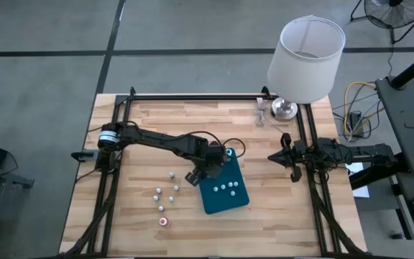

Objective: Pick & Place food coloring
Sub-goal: Put the large yellow food coloring bottle into the blue bin, then put the large orange food coloring bottle into the blue bin

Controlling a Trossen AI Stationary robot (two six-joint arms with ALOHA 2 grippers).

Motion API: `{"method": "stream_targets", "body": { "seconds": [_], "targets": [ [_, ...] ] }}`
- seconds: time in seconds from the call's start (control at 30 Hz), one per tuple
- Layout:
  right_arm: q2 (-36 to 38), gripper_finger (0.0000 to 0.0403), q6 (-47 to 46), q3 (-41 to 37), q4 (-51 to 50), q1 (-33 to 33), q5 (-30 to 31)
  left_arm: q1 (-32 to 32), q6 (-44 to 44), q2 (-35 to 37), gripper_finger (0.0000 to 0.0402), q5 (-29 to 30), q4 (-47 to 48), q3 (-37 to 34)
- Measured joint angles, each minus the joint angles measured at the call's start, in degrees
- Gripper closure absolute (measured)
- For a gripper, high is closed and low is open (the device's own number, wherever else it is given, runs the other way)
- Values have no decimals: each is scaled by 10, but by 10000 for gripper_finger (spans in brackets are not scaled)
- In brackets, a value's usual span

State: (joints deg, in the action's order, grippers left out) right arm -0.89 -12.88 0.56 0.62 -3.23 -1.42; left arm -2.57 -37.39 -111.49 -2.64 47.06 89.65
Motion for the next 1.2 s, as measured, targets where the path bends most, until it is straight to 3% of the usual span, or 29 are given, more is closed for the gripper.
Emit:
{"method": "stream_targets", "body": {
  "seconds": [0.43,1.0,1.2],
  "targets": [
    [0,394,0,0,0,0,0,1,0,1,182,11,6,6],
    [0,394,0,0,0,0,0,3,9,3,179,17,138,107],
    [0,394,0,0,0,0,0,2,56,12,179,16,175,139]
  ]
}}
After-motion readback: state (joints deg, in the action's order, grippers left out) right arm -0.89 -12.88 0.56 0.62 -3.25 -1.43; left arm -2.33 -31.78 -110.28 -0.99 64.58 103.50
